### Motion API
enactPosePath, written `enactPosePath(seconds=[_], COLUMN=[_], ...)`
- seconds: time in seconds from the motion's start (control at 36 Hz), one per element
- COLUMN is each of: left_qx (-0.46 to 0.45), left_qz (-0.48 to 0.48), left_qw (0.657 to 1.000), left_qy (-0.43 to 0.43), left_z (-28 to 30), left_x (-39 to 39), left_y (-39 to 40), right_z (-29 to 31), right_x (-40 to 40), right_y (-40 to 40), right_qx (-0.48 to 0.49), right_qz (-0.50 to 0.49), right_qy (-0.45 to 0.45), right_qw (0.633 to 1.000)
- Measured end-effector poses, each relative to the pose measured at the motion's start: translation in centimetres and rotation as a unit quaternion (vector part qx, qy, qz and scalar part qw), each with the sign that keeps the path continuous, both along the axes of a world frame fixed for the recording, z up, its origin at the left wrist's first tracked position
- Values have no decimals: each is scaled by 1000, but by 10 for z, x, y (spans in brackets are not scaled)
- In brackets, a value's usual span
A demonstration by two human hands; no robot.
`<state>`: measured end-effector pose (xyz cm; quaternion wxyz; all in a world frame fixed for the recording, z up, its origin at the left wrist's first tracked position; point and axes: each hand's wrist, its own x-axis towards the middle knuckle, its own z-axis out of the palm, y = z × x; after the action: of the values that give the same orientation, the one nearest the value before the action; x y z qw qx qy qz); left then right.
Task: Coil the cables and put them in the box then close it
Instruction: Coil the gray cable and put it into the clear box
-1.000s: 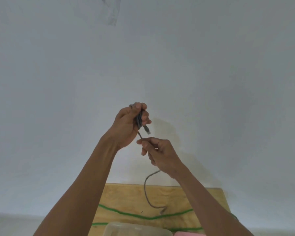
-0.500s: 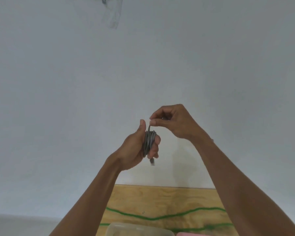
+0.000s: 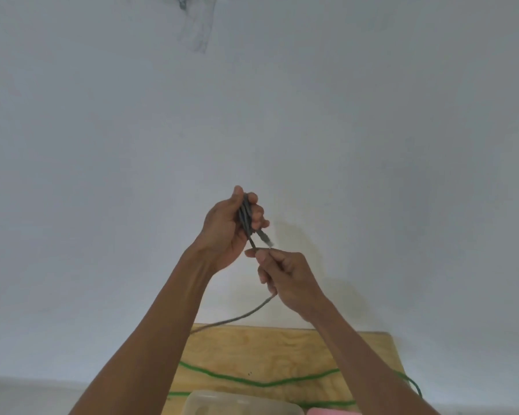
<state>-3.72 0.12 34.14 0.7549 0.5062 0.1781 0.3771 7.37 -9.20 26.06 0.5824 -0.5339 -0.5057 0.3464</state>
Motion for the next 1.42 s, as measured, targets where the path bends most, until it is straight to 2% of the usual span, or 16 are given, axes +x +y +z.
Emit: enactPosePath(seconds=[0.11,0.19,0.33,0.39,0.44,0.53,0.72,0.78,0.86,0.92,0.97,1.11,1.22,1.28,1.33,1.42], left_qx=[37,151,221,215,148,32,-50,-59,-73,-69,-42,17,81,166,258,311], left_qz=[61,76,-31,-77,-111,-163,-263,-258,-224,-183,-136,-39,16,32,42,3], left_qw=[996,974,933,927,947,973,964,964,968,978,989,998,991,966,923,897], left_qy=[48,152,283,298,265,160,8,-27,-83,-75,-30,37,104,198,282,316], left_z=[-7,-18,-25,-24,-23,-21,-10,-10,-4,5,11,13,11,7,3,0], left_x=[-3,-12,-24,-22,-20,-20,-12,-7,-3,-1,0,0,-2,-3,-6,-11], left_y=[12,20,4,-8,-18,-29,-45,-46,-44,-39,-31,-10,2,0,-5,-13], right_z=[4,14,55,76,90,96,60,50,33,21,15,7,14,26,44,78], right_x=[-1,4,23,30,39,50,48,41,28,16,5,-3,1,6,12,24], right_y=[-5,-9,-7,-3,2,10,19,16,10,4,-2,-11,-19,-20,-22,-25], right_qx=[9,3,45,55,64,76,40,30,-22,-50,-48,13,13,9,1,-19], right_qz=[2,2,-1,21,43,50,30,32,19,10,9,-17,-31,-33,-33,-44], right_qy=[-30,-75,-227,-237,-201,-138,35,77,70,61,61,-52,-124,-191,-283,-449], right_qw=[1000,997,973,970,976,986,998,996,997,997,997,998,992,981,958,892])
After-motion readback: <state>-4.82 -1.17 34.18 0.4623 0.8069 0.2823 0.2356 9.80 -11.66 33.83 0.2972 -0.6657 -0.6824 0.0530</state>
